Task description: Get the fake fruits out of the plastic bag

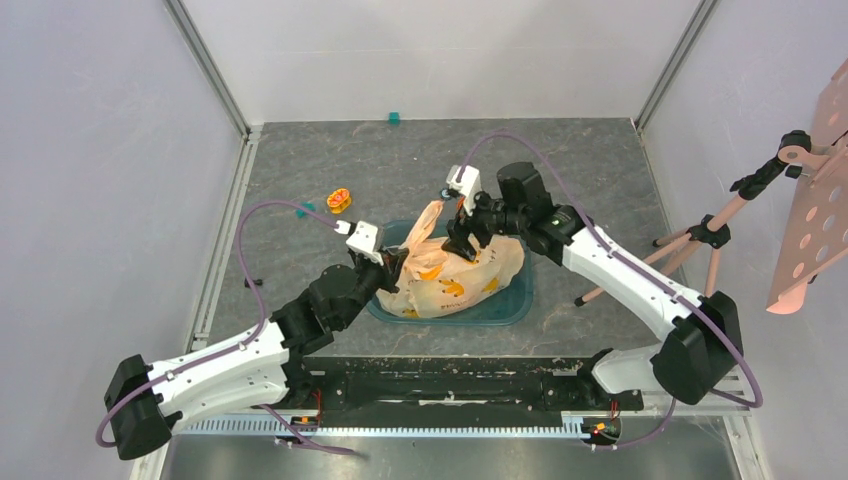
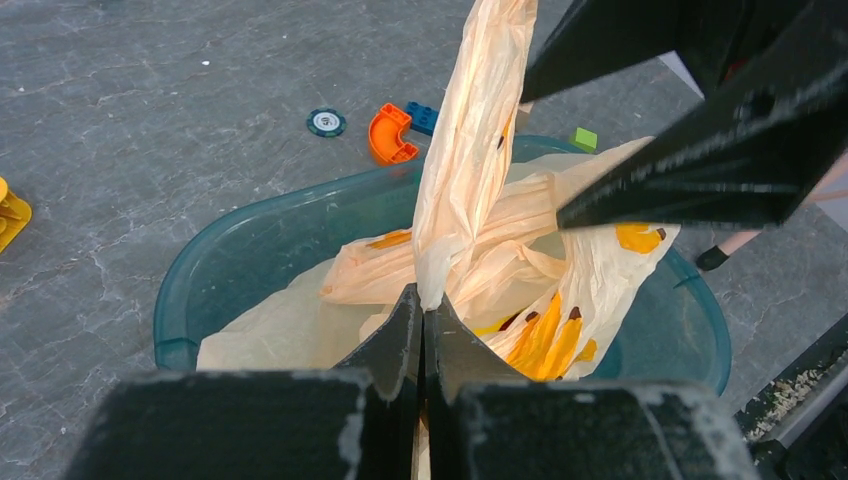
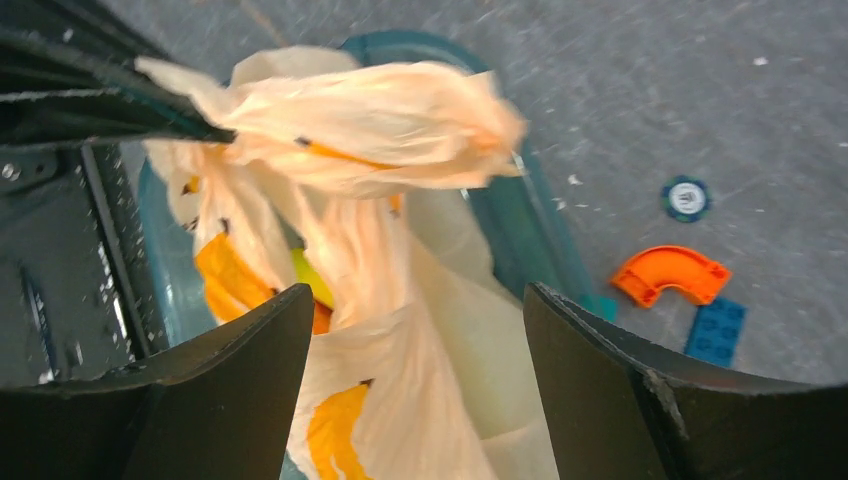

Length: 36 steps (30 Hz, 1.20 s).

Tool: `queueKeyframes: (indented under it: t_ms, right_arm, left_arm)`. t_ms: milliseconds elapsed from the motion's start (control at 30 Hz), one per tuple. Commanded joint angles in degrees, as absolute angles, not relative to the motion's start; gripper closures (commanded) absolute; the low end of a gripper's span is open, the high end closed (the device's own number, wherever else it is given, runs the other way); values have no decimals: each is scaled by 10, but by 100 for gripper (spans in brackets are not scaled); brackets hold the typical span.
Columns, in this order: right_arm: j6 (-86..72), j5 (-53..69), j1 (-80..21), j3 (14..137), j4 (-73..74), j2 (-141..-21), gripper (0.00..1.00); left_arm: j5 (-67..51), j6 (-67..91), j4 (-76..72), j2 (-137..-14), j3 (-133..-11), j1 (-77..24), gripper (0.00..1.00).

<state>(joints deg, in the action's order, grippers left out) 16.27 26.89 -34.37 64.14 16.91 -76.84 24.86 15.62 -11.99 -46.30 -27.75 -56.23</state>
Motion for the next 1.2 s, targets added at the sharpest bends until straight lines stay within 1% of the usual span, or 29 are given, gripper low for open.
queueKeyframes:
  t_ms: [0,267,433,500,600,733,867,900,967,1033,1167]
  right_arm:
    - [209,290,-371,662,202,-780,20]
    - [257,255,-411,724,230,-860,20]
    - [291,186,-440,767,274,-915,21]
    - [297,157,-448,774,284,-932,24]
    - [293,129,-453,763,281,-932,33]
    - [276,135,-453,728,235,-892,57]
    - [256,124,-452,717,213,-865,89]
    - [249,119,-452,714,206,-858,94]
    - [225,102,-452,702,180,-839,100]
    - [192,90,-452,684,138,-812,100]
    - [100,50,-452,608,20,-730,100]
  left_arm:
    - [247,177,-165,-454,-265,-560,98]
    - [250,186,-168,-448,-257,-561,98]
    - [265,199,-167,-446,-251,-561,98]
    - [267,203,-163,-449,-253,-560,98]
    - [276,208,-148,-451,-260,-560,98]
    - [297,215,-137,-445,-262,-560,98]
    - [310,223,-131,-439,-265,-560,98]
    - [313,226,-126,-438,-268,-561,98]
    - [319,232,-117,-439,-273,-560,98]
    - [324,236,-111,-438,-276,-560,98]
    - [332,248,-109,-435,-276,-560,98]
